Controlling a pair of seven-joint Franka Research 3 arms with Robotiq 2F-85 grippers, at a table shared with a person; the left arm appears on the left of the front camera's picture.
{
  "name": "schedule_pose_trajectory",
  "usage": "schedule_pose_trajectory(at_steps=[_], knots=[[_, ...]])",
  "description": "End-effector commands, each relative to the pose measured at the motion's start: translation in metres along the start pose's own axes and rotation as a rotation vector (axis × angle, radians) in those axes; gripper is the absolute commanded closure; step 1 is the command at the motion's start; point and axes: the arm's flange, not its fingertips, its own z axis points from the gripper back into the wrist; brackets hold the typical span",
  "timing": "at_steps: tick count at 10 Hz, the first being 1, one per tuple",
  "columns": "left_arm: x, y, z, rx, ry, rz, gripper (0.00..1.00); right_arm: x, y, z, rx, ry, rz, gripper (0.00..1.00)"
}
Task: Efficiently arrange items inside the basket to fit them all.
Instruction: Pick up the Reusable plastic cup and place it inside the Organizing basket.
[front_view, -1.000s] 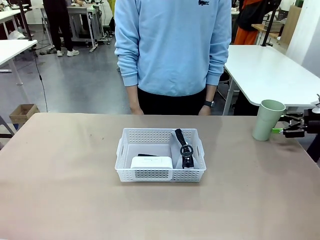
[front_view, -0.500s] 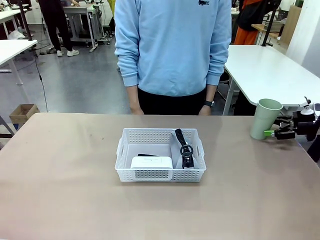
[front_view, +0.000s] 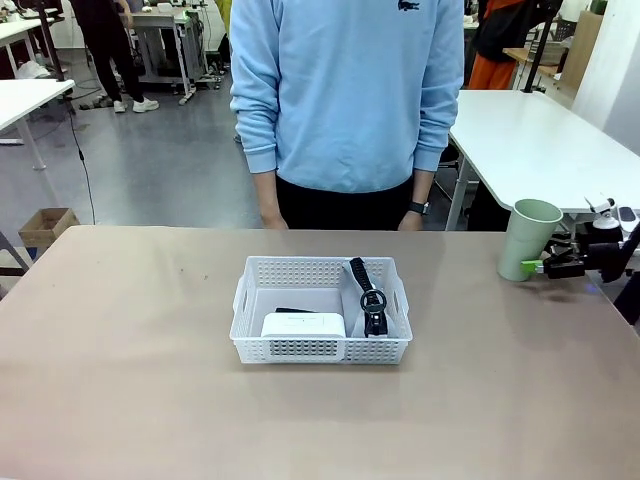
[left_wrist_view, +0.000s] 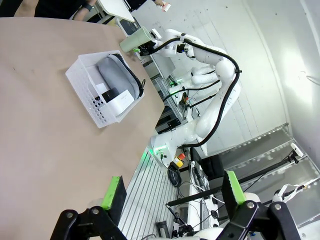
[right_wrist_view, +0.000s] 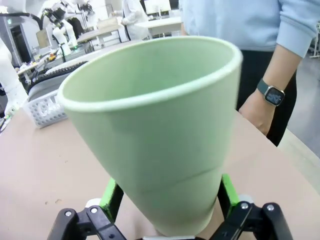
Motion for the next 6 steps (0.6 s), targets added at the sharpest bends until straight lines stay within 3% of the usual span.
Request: schedule_pose_trajectory(at_steps=[1,6], knots=[[-0.0013,-0.0034,0.001,0.008,0.007,0.002,0.0,0.0073,-0.0047,0.0062,0.013,-0.102,-0.029,0.0],[-0.0013,-0.0034,0.001,0.008,0.007,0.002,0.0,0.0141,0.0003,0.0049,0.007,-0.177,0.007,0.0]])
